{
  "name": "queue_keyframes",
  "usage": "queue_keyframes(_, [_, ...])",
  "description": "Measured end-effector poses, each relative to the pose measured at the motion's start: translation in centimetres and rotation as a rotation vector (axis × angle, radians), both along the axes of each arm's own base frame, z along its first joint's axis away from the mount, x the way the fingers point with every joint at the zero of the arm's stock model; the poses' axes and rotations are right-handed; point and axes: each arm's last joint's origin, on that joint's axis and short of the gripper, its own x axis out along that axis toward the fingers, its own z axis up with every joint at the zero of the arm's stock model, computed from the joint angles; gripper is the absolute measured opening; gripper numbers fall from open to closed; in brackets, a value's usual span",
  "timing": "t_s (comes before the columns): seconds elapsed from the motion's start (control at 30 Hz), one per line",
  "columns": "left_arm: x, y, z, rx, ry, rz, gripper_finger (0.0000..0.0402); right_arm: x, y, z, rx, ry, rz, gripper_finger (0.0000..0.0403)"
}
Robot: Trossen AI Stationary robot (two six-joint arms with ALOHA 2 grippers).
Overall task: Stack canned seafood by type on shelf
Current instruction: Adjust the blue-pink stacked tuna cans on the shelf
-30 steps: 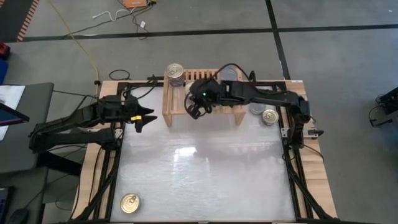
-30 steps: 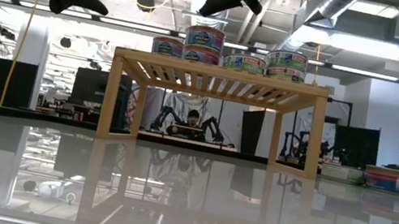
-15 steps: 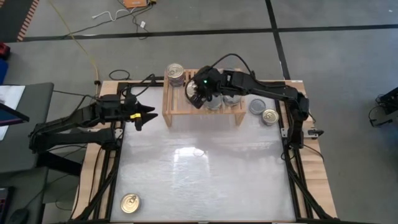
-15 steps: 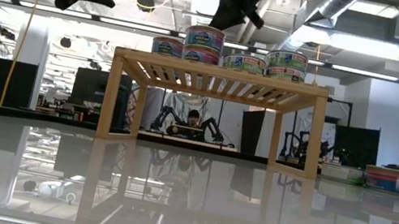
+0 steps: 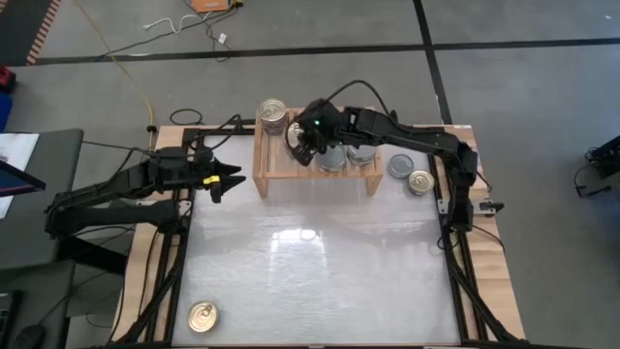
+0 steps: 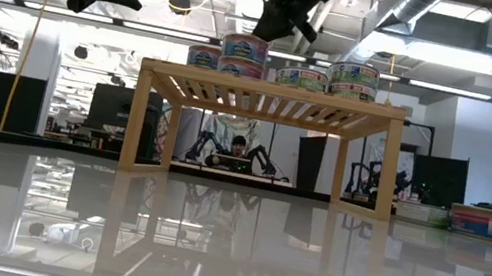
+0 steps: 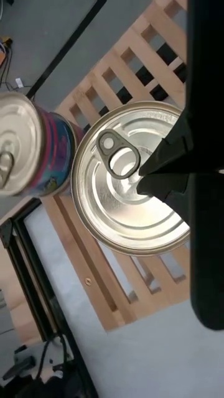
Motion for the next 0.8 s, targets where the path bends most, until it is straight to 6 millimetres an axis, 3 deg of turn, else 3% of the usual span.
queue_keyframes(0.8, [0.0, 0.0, 0.0, -0.018, -0.006, 0.004, 0.0222, -1.6, -5.1, 0.1, -0.03, -0.025, -0.109, 0.0014])
